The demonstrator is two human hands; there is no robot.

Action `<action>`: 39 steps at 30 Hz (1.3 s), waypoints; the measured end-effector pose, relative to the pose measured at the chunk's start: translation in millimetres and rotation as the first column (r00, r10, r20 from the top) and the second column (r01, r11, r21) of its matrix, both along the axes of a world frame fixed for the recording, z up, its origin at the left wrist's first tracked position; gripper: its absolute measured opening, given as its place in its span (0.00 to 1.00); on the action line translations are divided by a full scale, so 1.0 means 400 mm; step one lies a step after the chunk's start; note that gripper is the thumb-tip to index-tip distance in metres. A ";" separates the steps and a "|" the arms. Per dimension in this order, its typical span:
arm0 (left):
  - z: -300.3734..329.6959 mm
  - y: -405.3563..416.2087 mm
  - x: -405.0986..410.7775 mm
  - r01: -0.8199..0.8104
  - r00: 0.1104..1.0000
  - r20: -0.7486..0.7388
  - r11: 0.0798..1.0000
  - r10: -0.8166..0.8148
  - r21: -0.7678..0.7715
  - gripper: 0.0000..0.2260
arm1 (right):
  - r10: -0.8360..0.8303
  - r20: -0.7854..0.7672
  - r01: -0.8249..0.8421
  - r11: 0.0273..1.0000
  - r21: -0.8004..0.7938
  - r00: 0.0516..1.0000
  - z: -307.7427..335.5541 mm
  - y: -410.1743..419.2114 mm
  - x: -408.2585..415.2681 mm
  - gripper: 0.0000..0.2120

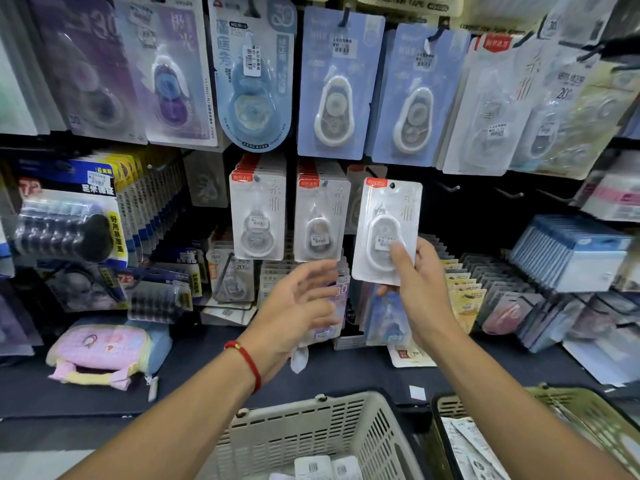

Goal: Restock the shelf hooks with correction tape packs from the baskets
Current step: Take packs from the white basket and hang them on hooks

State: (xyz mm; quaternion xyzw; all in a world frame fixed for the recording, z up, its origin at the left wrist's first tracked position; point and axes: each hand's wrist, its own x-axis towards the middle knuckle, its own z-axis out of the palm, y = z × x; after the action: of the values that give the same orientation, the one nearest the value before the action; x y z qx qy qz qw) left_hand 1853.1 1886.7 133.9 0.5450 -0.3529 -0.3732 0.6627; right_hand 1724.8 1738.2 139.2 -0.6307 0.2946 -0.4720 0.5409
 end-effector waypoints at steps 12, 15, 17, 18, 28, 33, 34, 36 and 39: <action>0.004 -0.056 0.124 -0.322 0.177 0.983 0.947 0.041 0.019 0.34 | -0.157 -0.209 0.115 0.973 -0.203 0.965 -0.030 -0.134 0.063 0.20; 0.004 -0.080 0.151 -0.405 0.005 1.000 0.914 -0.004 0.006 0.36 | -0.243 -0.586 0.079 0.953 -0.291 0.773 -0.051 -0.198 0.082 0.33; -0.008 -0.084 0.165 -0.436 -0.080 0.996 0.900 -0.040 0.001 0.37 | -0.365 -0.611 0.025 0.871 -0.491 0.703 -0.072 -0.204 0.090 0.32; -0.017 -0.084 0.170 -0.448 -0.103 0.993 0.894 -0.065 0.012 0.39 | -0.425 -0.560 -0.016 0.786 -0.617 0.711 -0.078 -0.204 0.096 0.29; -0.046 -0.078 0.199 -0.470 -0.071 0.988 0.879 -0.135 0.086 0.44 | -0.522 -0.646 -0.366 0.544 -0.755 0.556 -0.018 -0.330 0.230 0.36; -0.045 -0.062 0.192 -0.438 -0.082 0.991 0.897 -0.109 0.062 0.40 | -0.541 -0.634 -0.363 0.529 -0.767 0.552 -0.016 -0.315 0.225 0.36; -0.052 -0.050 0.187 -0.418 -0.094 0.993 0.908 -0.073 0.027 0.37 | -0.531 -0.622 -0.341 0.535 -0.773 0.576 -0.020 -0.302 0.213 0.34; -0.079 -0.012 0.179 -0.354 -0.147 0.989 0.935 -0.019 -0.035 0.31 | -0.477 -0.575 -0.265 0.570 -0.778 0.664 -0.038 -0.270 0.174 0.28; -0.164 0.065 0.175 -0.240 -0.213 0.965 0.966 -0.151 0.098 0.22 | -0.403 -0.486 -0.153 0.627 -0.764 0.776 -0.086 -0.193 0.086 0.14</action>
State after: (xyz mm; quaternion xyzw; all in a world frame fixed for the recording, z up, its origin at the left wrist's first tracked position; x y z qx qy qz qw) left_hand 1923.1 1912.9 68.3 0.7213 -0.6659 0.1740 0.0780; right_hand 1759.1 1661.0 105.0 -0.8926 0.2705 -0.3565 0.0552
